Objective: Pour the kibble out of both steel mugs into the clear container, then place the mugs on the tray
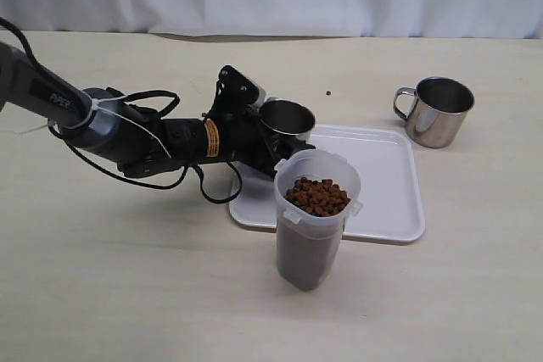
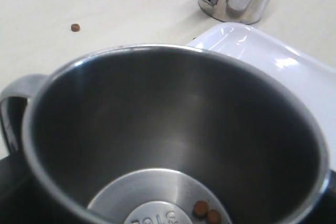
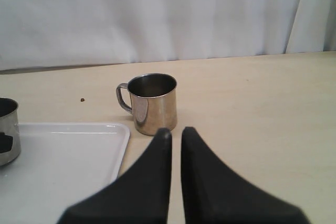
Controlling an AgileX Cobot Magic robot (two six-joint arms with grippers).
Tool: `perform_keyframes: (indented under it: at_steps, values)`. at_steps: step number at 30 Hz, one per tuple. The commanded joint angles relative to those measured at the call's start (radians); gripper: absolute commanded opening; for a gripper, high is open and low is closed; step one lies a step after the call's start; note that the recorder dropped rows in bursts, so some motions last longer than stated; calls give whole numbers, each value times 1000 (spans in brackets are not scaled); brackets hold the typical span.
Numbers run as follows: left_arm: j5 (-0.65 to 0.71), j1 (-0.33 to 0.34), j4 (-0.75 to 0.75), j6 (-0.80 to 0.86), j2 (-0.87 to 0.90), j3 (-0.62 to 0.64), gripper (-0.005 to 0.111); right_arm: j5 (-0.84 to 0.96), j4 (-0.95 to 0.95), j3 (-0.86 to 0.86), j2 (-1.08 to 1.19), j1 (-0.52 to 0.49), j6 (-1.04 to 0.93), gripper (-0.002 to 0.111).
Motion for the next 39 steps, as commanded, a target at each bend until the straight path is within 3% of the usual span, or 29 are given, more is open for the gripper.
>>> perform_keyframes:
  at_steps: [1, 7, 10, 24, 29, 32, 34, 35, 36, 39]
  values:
    - [-8, -7, -7, -1, 2, 0, 57, 3, 0, 4, -4, -1, -9, 5]
    - [-8, -7, -5, -6, 0, 0, 79, 3, 0, 4, -4, -1, -9, 5]
    - [-8, -7, -5, -6, -7, 0, 85, 3, 0, 4, -4, -1, -9, 5]
    - [109, -7, -3, -12, -192, 0, 85, 3, 0, 4, -4, -1, -9, 5]
    - [214, -7, 16, -114, -266, 0, 85, 3, 0, 4, -4, -1, -9, 5]
    - [331, -7, 92, -256, -325, 0, 85, 3, 0, 4, -4, -1, -9, 5]
    - [590, -7, 251, -538, -449, 9, 78, 3, 0, 4, -4, -1, -9, 5]
    - [654, -7, 288, -577, -486, 25, 73, 3, 0, 4, -4, -1, -9, 5]
    - [756, -7, 312, -577, -564, 69, 59, 3, 0, 4, -4, -1, -9, 5]
    - [928, -7, 310, -513, -746, 190, 35, 3, 0, 4, -4, -1, -9, 5]
